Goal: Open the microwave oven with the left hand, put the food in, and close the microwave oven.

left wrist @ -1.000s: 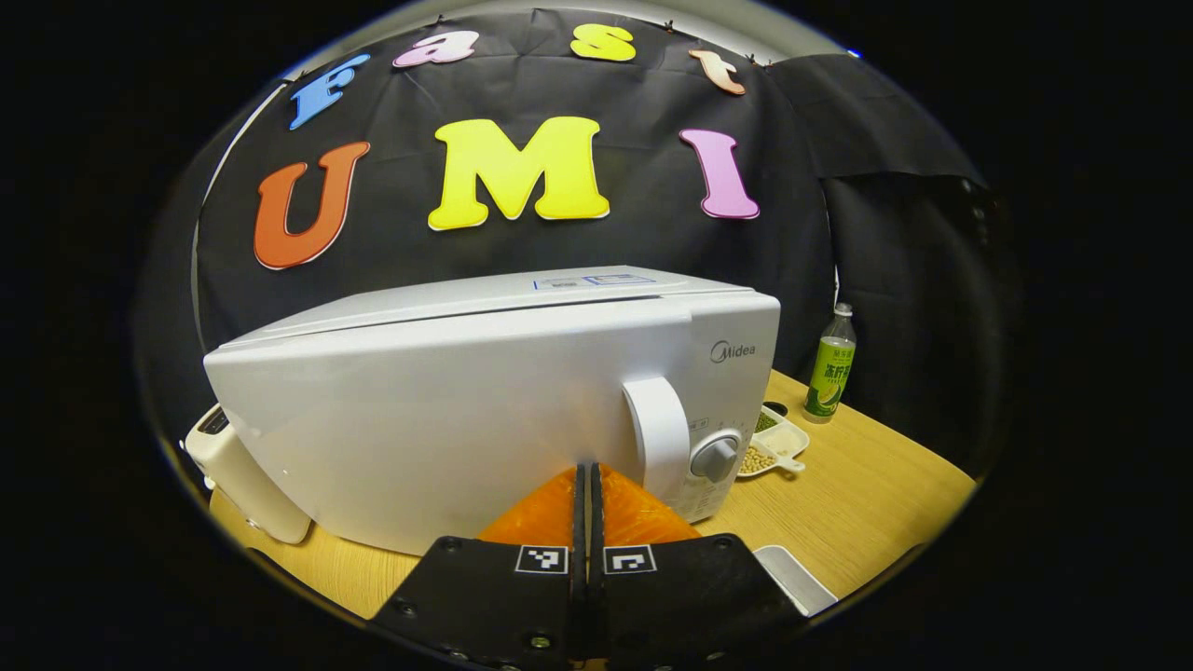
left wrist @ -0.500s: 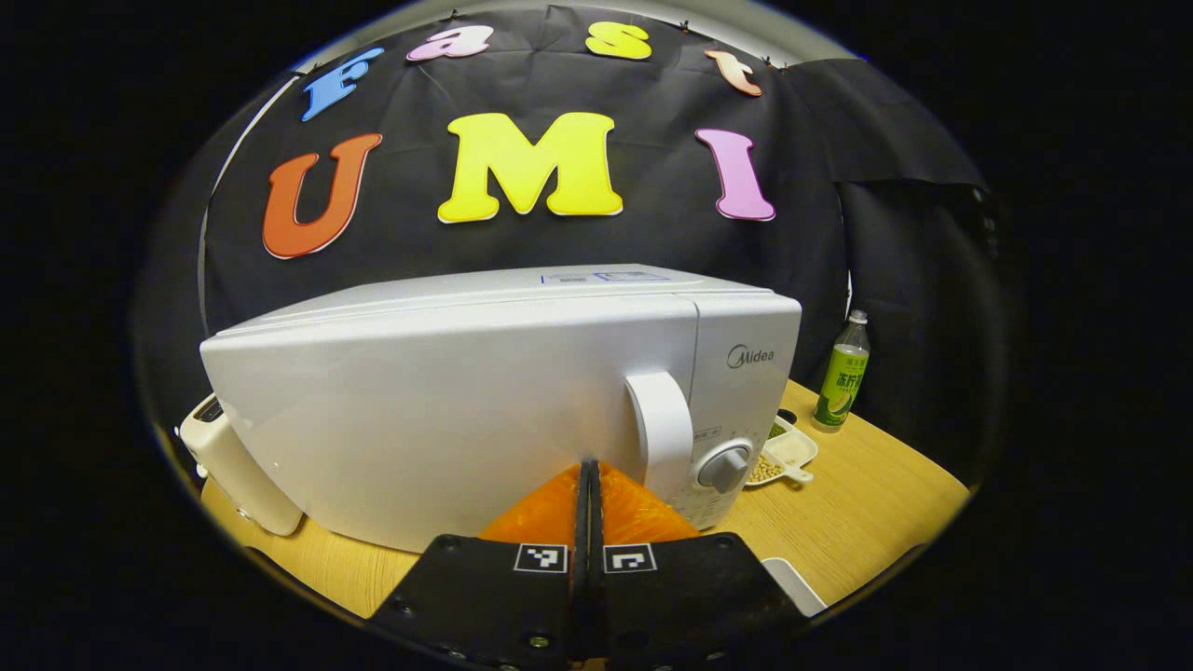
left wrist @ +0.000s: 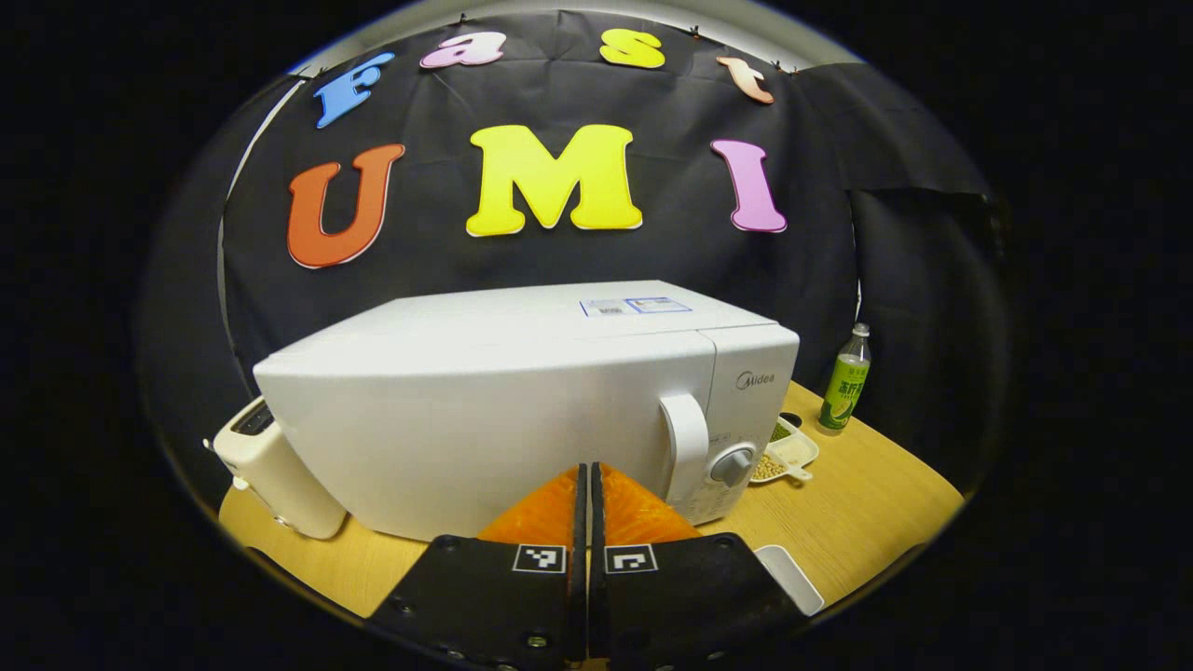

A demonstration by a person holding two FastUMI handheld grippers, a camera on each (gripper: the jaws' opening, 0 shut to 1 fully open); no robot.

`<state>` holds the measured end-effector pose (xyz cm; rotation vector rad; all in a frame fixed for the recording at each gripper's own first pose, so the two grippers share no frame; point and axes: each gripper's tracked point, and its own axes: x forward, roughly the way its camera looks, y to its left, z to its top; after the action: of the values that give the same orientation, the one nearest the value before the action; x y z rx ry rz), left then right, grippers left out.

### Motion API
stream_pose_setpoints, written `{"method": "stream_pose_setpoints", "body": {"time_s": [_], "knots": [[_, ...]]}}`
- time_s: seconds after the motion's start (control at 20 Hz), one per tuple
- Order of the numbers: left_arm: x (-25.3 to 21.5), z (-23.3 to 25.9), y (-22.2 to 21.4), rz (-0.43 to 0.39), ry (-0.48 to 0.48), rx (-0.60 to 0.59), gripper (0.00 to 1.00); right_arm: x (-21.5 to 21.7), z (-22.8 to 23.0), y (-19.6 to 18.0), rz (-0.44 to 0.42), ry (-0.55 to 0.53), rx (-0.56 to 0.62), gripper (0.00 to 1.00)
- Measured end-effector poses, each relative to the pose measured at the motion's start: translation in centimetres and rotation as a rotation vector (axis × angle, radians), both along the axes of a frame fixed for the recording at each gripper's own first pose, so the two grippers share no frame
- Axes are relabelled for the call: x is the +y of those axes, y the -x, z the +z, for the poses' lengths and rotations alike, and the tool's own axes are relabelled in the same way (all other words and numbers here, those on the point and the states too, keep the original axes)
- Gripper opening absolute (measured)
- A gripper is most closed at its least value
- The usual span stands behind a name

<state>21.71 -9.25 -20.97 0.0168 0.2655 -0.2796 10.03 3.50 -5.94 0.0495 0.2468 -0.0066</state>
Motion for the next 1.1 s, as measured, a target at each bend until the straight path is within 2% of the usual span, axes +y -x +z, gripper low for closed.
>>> {"method": "stream_pose_setpoints", "body": {"time_s": [0.05, 0.15, 0.2, 0.35, 0.4, 0.45, 0.5, 0.55, 0.6, 0.65, 0.8, 0.85, 0.9, 1.1], "knots": [[-0.1, 0.8, 1.0, -0.021, 0.008, -0.003, 0.12, 0.4, 0.2, 0.1, 0.008, -0.006, -0.008, 1.0], [1.4, 2.5, 2.2, 0.006, -0.021, -0.026, 0.98, 1.0, 0.4, 0.5, 0.014, -0.009, -0.018, 1.0], [1.8, 3.4, 2.6, 0.011, -0.032, -0.044, 0.95, 1.3, 0.4, 0.9, 0.016, -0.009, -0.023, 0.92], [1.9, 5.6, 4.8, 0.011, -0.027, -0.07, 0.96, 1.7, 0.1, 1.6, 0.022, 0.013, -0.025, 0.92], [1.8, 6.5, 5.7, 0.005, -0.014, -0.075, 0.96, 1.8, 0.1, 2.0, 0.02, 0.023, -0.027, 1.0], [2.0, 7.6, 6.3, 0.005, -0.003, -0.085, 0.96, 1.8, 0.2, 2.2, 0.016, 0.032, -0.035, 1.0], [2.4, 8.5, 7.2, 0.01, 0.002, -0.098, 0.96, 2.2, 0.2, 2.5, 0.019, 0.034, -0.038, 0.92], [2.7, 9.4, 8.1, 0.009, 0.001, -0.105, 0.96, 2.4, 0.3, 2.8, 0.018, 0.029, -0.043, 0.92], [3.2, 10.2, 8.9, 0.011, -0.004, -0.115, 0.96, 2.7, 0.3, 3.2, 0.019, 0.022, -0.051, 1.0], [3.9, 11.1, 9.8, 0.016, -0.009, -0.128, 0.97, 3.0, 0.2, 3.6, 0.02, 0.022, -0.055, 0.92], [5.9, 14.5, 12.2, 0.027, 0.0, -0.178, 0.96, 3.8, 0.4, 4.4, 0.022, 0.019, -0.072, 0.92], [6.6, 15.3, 13.1, 0.034, 0.004, -0.189, 1.0, 4.0, 0.6, 4.7, 0.021, 0.015, -0.079, 0.92], [7.4, 16.1, 13.9, 0.038, 0.01, -0.197, 0.96, 4.0, 0.5, 5.1, 0.018, 0.013, -0.084, 0.92], [11.0, 17.9, 17.1, 0.077, 0.016, -0.217, 0.96, 4.4, 0.7, 6.0, 0.003, 0.002, -0.102, 0.92]]}}
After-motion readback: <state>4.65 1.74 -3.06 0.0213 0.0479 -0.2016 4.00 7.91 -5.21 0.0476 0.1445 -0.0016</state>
